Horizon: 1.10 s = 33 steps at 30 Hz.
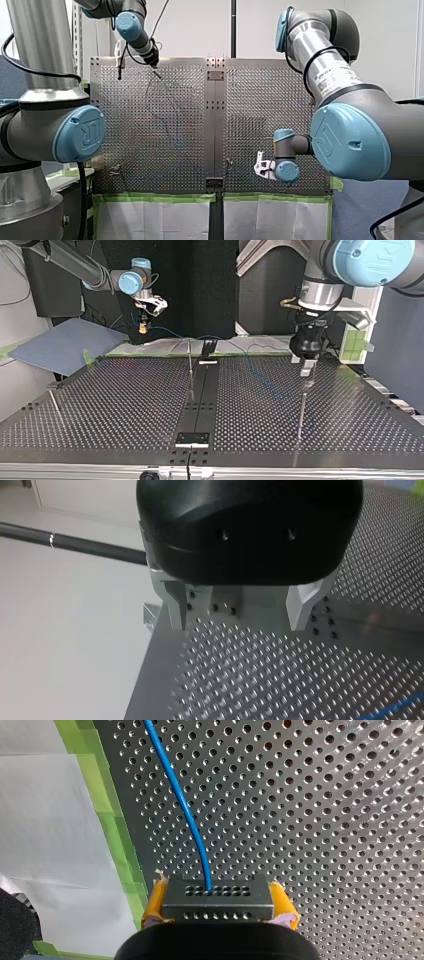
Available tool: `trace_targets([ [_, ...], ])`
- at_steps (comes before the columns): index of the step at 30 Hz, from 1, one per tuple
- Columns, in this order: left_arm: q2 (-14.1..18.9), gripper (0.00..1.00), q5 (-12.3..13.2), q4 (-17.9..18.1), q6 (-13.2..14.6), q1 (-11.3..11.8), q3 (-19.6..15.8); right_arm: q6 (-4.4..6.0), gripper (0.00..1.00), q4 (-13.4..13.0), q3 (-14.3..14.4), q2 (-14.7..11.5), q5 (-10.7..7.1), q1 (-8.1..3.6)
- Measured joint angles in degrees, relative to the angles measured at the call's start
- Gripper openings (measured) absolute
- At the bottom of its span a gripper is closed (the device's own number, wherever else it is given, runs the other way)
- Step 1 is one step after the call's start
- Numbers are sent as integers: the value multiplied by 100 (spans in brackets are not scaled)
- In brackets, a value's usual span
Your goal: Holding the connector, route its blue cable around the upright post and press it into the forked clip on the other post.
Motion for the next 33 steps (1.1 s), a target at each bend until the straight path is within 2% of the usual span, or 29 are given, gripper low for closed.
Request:
trace_targets([
  [3,-10,98,75,-97,-39,-7,86,3,0,2,-1,0,0,5],
  [6,-30,98,34,-177,-64,-9,122,5,0,3,-1,0,0,5],
  [18,-128,98,-457,-416,-80,-11,139,21,0,-13,3,0,0,9],
  [26,-128,98,-613,-538,-87,-11,138,29,0,-12,5,0,-16,17],
  [33,-128,98,-887,-805,-39,-11,135,31,0,1,5,0,-26,21],
])
